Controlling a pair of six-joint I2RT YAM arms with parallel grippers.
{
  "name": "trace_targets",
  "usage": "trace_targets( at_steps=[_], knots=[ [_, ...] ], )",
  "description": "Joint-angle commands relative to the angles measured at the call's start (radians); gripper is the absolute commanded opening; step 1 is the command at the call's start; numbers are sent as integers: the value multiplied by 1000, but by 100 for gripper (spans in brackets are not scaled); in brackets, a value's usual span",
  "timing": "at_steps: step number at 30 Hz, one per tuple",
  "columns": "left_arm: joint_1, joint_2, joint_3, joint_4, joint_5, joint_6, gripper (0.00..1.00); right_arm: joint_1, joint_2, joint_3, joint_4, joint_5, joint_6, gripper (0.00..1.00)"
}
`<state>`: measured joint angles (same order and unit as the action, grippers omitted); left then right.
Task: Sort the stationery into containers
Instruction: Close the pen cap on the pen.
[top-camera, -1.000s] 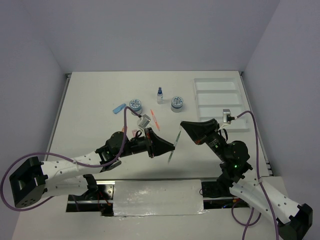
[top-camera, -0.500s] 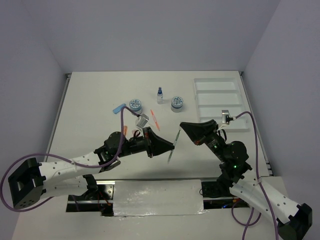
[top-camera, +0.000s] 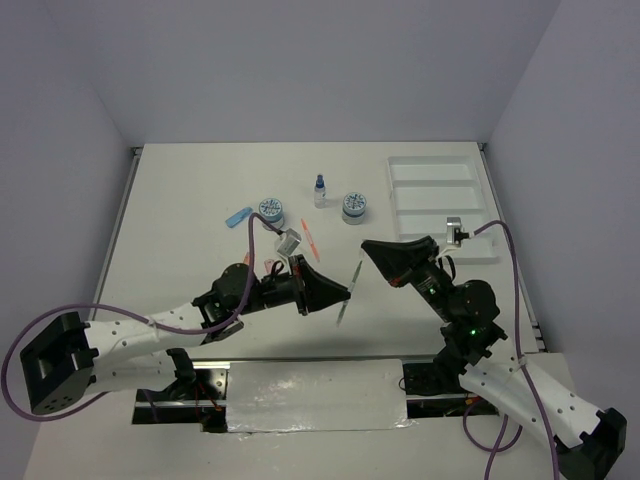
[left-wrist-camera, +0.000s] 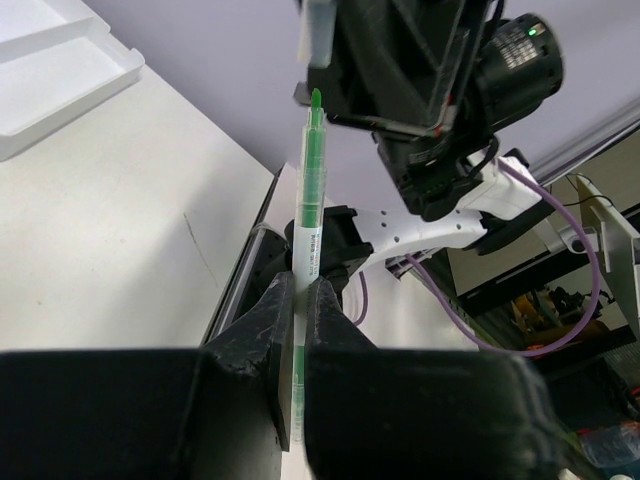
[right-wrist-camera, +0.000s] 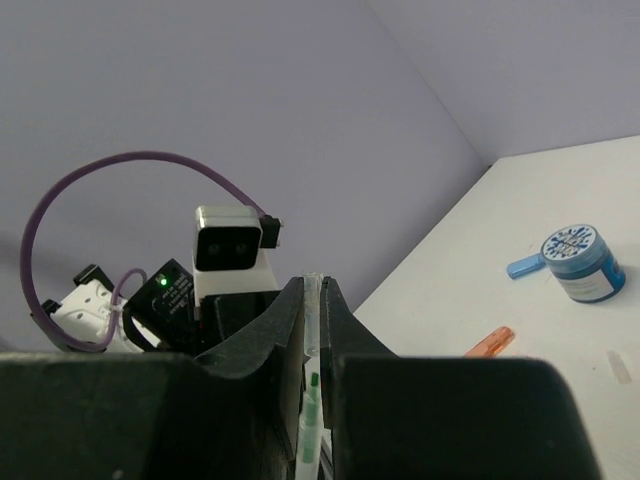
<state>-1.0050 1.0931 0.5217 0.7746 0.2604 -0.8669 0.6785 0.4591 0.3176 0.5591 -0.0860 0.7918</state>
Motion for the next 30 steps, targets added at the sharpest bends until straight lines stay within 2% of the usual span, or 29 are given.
trace_targets(
  at_steps=[1,14,30],
  knots=[
    [-3,10,-2,84,23,3,0,9,16,74,-4,17,-35,0],
    [-1,-32,43,20,-10,34,0,10,0,40,19,-14,-28,0],
    [2,-33,31,63,-9,16,0,12,33,26,51,-32,-19,0]
  ],
)
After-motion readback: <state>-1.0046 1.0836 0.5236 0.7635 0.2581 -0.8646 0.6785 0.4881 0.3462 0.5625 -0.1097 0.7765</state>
